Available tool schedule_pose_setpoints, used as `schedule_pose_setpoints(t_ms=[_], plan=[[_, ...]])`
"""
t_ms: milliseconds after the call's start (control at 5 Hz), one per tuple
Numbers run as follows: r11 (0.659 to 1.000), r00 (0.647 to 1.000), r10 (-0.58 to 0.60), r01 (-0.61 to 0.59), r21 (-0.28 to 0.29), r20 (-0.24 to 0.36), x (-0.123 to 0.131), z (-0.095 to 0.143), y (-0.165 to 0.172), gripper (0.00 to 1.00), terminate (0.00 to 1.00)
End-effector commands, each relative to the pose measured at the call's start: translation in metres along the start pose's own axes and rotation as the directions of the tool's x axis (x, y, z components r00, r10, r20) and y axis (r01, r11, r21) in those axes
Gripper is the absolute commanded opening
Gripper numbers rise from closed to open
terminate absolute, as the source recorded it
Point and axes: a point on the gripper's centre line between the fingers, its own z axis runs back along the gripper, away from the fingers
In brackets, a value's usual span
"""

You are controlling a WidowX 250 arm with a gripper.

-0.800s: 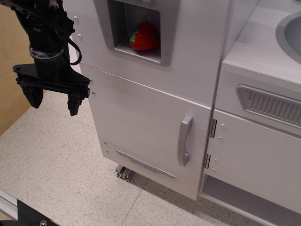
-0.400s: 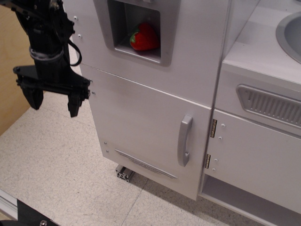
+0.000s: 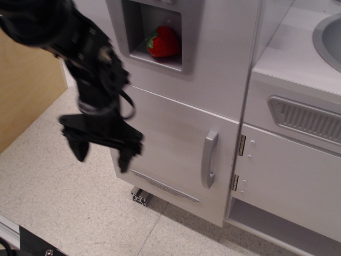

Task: Open low fridge

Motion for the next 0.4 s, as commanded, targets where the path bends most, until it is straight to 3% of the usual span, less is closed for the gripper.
schedule_pose_setpoints(t_ms=[0,200], plan=[[0.997,0.99,-0.063,0.068,-0.041,0.124,0.012,0.007,-0.064,1.0,0.0],[0.994,0.987,-0.09,0.097,-0.049,0.134,0.022,-0.004,-0.094,1.0,0.0]])
